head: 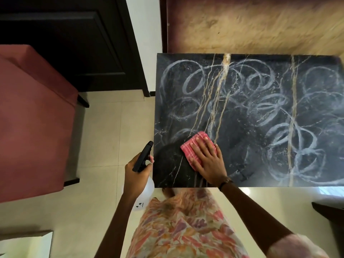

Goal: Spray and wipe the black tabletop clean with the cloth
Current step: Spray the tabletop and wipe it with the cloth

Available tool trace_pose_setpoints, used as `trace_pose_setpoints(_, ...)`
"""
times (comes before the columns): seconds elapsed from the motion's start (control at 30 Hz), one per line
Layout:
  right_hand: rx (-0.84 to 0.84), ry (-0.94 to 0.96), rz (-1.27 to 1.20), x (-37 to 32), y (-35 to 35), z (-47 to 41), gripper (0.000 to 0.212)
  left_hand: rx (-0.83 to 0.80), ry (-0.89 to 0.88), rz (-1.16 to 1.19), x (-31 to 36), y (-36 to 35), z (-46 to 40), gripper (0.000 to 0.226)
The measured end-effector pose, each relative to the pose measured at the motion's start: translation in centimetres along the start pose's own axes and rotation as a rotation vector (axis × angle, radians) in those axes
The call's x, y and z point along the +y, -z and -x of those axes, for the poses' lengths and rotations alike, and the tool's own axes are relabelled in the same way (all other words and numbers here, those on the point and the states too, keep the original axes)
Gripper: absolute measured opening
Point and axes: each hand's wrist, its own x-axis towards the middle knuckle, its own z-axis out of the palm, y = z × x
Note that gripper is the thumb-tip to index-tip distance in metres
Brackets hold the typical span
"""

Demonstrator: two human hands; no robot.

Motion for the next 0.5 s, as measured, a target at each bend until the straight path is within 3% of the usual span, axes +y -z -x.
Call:
trace_pose_setpoints(0.1, 0.005, -0.010, -0.037, -3.6, 0.0, -4.4, 0.061, 0.005, 0.006, -0.002, 0.3, -0.4, -0.3, 0.031)
trace_pose_setpoints(0.23, -0.036, 0.142, -0.025, -7.2, -1.2, -4.1, 0.058, 0.021, 0.016, 0.005, 1.1, -1.0, -0.9, 0.029)
trace_pose_setpoints(0.4, -0.050, 0.413, 0.090, -1.9, -0.8, -0.3, 0.058, 0.047, 0.045, 0.030, 1.5, -1.8, -2.2, 0.030)
trace_pose_setpoints(0.5, -0.039, 0.397, 0.141, 1.8, 0.7, -1.8, 0.060, 0.056, 0.046, 0.030, 1.6, -2.2, -3.1, 0.029)
